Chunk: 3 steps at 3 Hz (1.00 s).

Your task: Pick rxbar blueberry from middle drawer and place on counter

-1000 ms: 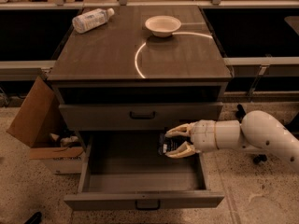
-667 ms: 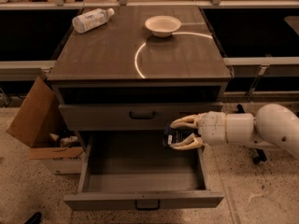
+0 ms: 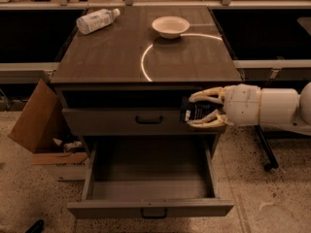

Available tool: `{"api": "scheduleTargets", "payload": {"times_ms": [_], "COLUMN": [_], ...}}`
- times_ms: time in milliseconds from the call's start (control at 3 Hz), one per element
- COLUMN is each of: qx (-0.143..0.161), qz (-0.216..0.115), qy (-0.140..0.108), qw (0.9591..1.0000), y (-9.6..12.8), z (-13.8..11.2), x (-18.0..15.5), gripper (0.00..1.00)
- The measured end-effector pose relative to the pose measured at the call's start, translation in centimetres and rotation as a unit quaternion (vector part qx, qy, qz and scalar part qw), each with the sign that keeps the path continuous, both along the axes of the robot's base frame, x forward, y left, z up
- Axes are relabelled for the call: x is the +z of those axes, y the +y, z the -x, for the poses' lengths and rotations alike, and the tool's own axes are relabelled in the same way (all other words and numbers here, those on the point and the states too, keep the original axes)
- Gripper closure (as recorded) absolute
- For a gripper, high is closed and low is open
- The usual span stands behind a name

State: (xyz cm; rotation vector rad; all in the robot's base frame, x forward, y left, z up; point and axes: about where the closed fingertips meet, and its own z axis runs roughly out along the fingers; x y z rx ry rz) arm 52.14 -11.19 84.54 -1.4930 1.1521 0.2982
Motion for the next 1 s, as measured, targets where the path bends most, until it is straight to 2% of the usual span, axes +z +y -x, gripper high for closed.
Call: {"api": "scheduleTargets", "payload": {"times_ms": [333,667,1000], "qx": [-0.001,-0.008,-0.014], "qz": [0.0,-0.021,-0.059], "qy": [-0.002,-0.002,-0.002], "qw": [1.0,0.9997,0.9982], "y": [-0.1,-0.3,-0.9], "z": [-0.1,-1.3,-5.3], "x": [0.2,1.3,4.6], "gripper": [1.0,1.0,1.0]}}
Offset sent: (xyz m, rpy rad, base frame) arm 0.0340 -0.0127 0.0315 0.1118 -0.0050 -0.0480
